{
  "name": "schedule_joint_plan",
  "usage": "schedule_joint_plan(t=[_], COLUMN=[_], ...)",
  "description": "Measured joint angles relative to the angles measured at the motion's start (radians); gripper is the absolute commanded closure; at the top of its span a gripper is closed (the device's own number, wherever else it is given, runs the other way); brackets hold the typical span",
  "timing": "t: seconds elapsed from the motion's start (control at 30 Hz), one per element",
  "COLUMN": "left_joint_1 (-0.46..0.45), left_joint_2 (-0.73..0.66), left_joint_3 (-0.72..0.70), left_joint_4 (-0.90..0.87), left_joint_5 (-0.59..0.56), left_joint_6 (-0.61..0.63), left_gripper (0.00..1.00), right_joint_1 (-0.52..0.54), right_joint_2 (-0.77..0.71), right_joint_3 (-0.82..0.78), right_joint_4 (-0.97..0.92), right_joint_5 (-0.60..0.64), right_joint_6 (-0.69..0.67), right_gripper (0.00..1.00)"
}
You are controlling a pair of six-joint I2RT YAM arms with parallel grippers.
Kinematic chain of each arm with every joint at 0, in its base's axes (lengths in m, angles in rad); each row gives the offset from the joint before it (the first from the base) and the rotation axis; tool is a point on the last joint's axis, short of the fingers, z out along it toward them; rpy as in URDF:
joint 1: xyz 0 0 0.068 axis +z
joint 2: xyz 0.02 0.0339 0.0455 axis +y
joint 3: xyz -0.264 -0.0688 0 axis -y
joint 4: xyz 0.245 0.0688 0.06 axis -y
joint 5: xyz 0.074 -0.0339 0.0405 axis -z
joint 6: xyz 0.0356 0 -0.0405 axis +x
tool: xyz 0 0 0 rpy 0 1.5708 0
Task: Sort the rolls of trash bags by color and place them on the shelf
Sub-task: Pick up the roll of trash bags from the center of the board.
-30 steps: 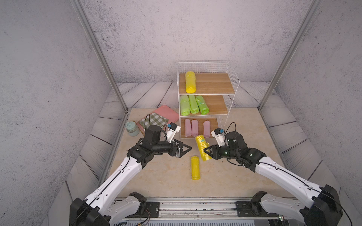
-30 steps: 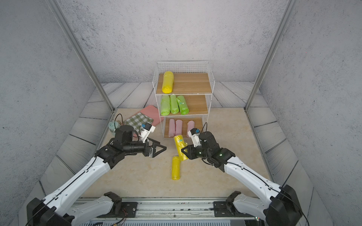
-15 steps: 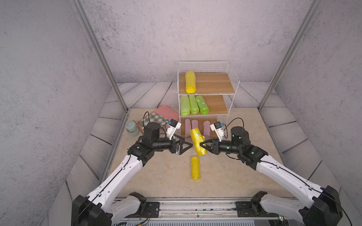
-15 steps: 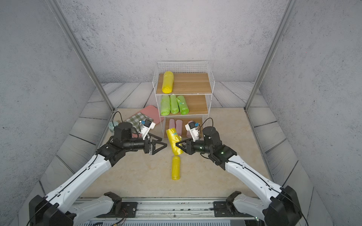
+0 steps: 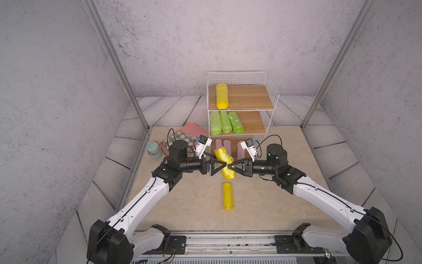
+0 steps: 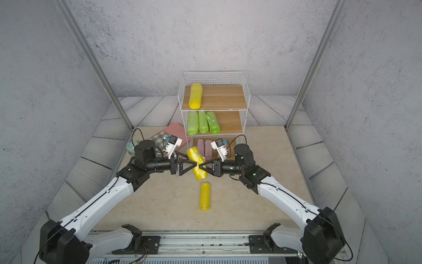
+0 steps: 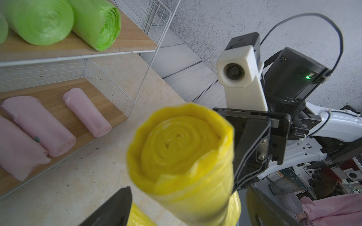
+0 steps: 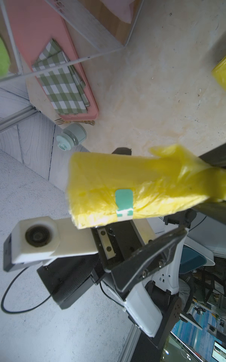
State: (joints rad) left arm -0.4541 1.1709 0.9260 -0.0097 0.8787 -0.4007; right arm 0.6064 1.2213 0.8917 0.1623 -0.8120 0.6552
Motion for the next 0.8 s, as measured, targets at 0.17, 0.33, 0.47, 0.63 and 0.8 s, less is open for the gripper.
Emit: schedule_joint_plan(t=[0.17,0.33,0.47,0.63,0.8], left_joint_1=[0.001,0.002,0.003,0.005,0.005], left_joint_2=[0.010,0.005,-0.001,-0.001,0.000], left_joint_3=[0.001,0.001,0.001,0.001,0.001], left_joint_4=[0.033,0.082,0.105,0.120,0.132], left_joint_5=[-0.003,-0.022,-0.027,-0.026,-0.019], left_joint_6=[-0.036,-0.066,-0.076,-0.094,-0.116], left_gripper=[0.13,0.22,0.26,0.39,0.58], right_joint_1=[0.000,-0.002,-0.002,-0.002,-0.002], right_joint_2=[0.005,0.019,0.032,0.050,0.057], right_joint_3=[-0.001,-0.001,-0.001,-0.001,-0.001], right_joint_4=[0.039,0.073,0.081,0.089,0.101], right_joint_5=[-0.021,-0.029,-0.047,-0.073,-0.080], right_joint_6=[0.016,0.027,0.027,0.035,0.043], right_gripper=[1.00,1.00,1.00,1.00,1.00])
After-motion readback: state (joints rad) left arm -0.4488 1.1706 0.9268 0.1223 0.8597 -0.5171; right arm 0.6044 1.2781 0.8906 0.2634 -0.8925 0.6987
